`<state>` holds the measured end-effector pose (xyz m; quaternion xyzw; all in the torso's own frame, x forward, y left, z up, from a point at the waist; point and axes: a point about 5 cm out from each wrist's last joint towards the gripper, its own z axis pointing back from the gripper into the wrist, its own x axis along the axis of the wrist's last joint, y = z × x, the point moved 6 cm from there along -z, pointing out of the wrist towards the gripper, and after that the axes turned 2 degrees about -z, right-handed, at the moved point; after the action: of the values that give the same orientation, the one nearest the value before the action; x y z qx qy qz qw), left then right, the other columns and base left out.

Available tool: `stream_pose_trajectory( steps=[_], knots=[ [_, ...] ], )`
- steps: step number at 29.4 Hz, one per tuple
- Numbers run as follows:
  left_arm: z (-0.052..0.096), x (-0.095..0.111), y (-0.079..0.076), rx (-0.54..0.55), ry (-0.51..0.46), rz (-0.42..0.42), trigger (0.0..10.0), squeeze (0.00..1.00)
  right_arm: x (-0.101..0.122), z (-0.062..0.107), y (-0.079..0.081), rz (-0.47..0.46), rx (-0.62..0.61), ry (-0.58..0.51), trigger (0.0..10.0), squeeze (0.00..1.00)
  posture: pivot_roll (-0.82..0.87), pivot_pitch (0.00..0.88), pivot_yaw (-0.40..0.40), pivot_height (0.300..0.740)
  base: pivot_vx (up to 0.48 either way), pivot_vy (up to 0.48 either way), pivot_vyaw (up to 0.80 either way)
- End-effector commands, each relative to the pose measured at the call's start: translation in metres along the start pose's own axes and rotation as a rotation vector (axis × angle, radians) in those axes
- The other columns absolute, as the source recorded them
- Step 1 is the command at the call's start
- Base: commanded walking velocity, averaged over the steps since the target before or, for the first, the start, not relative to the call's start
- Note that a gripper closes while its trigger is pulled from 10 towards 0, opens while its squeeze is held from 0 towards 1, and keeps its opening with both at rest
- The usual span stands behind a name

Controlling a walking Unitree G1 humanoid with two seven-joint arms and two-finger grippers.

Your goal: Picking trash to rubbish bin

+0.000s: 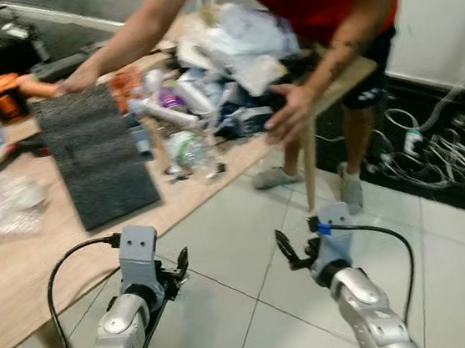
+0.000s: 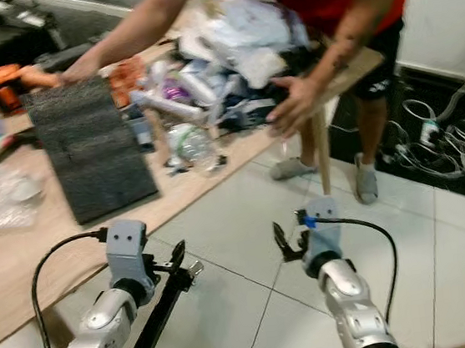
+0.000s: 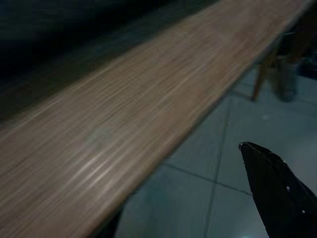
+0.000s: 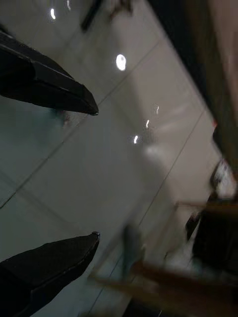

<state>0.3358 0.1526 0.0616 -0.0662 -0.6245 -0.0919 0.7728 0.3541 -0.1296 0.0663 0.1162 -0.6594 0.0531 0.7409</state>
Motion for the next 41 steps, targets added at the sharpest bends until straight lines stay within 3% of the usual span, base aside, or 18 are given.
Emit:
stream_pose_trajectory(
  steps=[1,16,32,41],
  knots=[
    [0.0021,0.0080,0.0024,0.006,-0.029,-0.007,10.0,0.00,-0.0114,0.0054,-0.0048,0.004,-0.012,0.039,10.0,0.00,0.01,0.157,-0.061,0.740,0.000,0.000,0.80],
    [0.0032,0.0058,0.0012,0.008,-0.025,-0.028,10.0,0.00,-0.0145,0.0071,-0.0036,0.010,-0.002,0.053,10.0,0.00,0.00,0.164,-0.064,0.740,0.000,0.000,0.80],
    [0.0021,0.0076,0.0059,0.061,-0.028,0.025,10.0,0.00,-0.0175,0.0069,-0.0003,-0.038,0.001,0.065,10.0,0.00,0.00,0.175,-0.066,0.740,0.000,0.000,0.00],
    [-0.0004,0.0090,0.0101,0.097,-0.022,0.026,10.0,0.00,-0.0159,0.0059,-0.0011,-0.042,0.001,0.064,10.0,0.00,0.00,0.178,-0.066,0.740,0.000,-0.291,0.00]
  ],
)
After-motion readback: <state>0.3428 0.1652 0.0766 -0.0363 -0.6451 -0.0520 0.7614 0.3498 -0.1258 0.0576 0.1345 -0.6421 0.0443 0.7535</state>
